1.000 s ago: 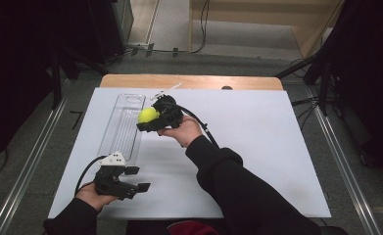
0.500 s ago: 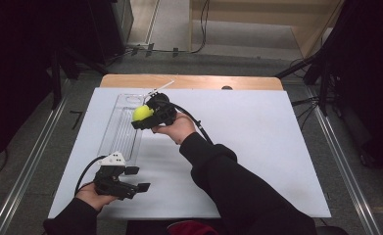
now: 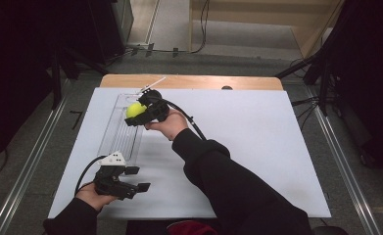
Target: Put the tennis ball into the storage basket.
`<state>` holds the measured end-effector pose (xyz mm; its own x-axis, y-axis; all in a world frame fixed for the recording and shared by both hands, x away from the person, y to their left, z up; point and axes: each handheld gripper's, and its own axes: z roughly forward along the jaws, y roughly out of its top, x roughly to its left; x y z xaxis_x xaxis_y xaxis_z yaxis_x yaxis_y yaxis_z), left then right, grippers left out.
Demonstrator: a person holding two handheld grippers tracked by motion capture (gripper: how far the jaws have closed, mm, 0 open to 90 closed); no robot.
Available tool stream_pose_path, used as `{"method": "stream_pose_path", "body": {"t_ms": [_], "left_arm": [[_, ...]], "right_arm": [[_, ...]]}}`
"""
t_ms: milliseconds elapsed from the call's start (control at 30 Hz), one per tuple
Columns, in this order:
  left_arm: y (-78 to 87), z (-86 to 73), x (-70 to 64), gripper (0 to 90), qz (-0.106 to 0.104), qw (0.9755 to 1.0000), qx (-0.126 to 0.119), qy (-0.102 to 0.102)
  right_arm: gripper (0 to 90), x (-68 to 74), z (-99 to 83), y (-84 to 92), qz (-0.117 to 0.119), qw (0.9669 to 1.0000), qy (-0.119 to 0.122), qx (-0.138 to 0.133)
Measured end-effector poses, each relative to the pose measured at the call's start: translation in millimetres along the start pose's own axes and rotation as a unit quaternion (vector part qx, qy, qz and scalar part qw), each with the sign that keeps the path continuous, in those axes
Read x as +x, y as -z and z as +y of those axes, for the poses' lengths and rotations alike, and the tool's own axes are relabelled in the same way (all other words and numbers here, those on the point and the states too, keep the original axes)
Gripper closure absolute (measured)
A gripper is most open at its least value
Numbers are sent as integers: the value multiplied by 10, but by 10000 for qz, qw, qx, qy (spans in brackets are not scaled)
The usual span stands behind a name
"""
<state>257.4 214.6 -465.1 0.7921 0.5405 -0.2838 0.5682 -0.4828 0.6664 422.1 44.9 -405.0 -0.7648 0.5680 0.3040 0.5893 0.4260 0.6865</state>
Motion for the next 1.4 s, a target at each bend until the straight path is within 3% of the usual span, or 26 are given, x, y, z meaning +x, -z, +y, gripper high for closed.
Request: {"method": "stream_pose_path", "body": {"t_ms": [1133,1400], "left_arm": [[-4,6,-7,222,-10,10000,10,-45],[-17,13,-7,222,-26,10000,45,-61]], "right_arm": [[229,175,248,-373,-27,9998,175,114],[229,138,272,-425,-2,9999,67,141]]}}
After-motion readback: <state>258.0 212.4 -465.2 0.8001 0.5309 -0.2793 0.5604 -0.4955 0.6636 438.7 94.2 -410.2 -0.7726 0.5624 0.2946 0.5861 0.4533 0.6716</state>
